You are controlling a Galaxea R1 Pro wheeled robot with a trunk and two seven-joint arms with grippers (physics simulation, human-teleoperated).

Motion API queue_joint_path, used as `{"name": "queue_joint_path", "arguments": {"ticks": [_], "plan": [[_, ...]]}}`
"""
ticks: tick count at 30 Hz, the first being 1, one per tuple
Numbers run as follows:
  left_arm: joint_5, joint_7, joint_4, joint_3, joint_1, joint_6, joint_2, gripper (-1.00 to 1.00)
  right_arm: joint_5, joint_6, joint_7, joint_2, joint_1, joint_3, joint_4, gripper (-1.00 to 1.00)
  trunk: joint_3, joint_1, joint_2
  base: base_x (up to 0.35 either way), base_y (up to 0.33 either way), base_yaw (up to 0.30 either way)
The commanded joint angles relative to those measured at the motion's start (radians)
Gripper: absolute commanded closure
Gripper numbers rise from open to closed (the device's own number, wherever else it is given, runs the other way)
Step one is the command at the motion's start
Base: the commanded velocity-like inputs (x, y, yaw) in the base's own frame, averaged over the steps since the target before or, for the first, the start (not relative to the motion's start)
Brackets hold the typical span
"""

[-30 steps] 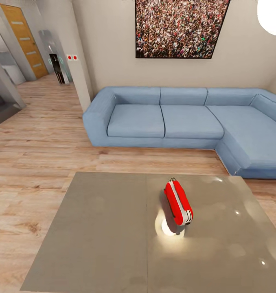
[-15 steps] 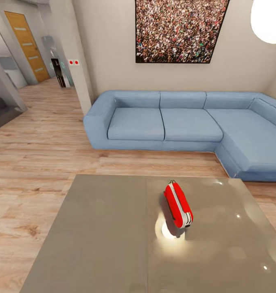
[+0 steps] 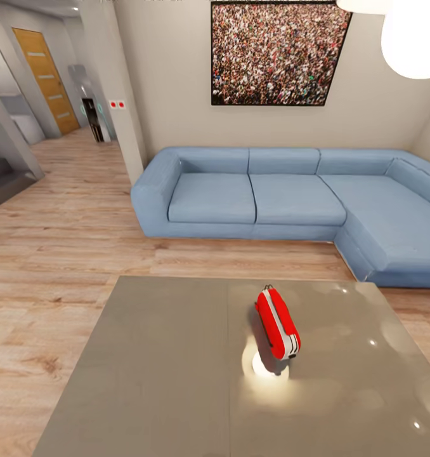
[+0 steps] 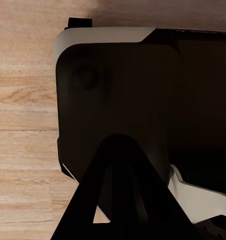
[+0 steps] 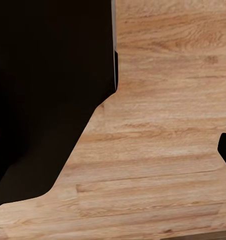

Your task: Turn on the radio receiver that's on the table in the living room.

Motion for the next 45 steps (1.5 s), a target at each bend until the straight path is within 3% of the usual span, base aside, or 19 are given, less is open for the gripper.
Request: {"name": "queue_joint_path", "arguments": {"ticks": [1, 45], "plan": [[0.0, 0.0, 0.0, 0.0, 0.0, 0.0, 0.0, 1.0, 0.0, 0.0, 0.0, 0.0, 0.0, 0.0, 0.0, -1.0, 0.002, 0.0, 0.0, 0.0, 0.0, 0.0], [0.0, 0.0, 0.0, 0.0, 0.0, 0.0, 0.0, 1.0, 0.002, 0.004, 0.0, -0.001, 0.0, -0.003, 0.0, -1.0, 0.068, 0.0, 0.0, 0.0, 0.0, 0.0]]}}
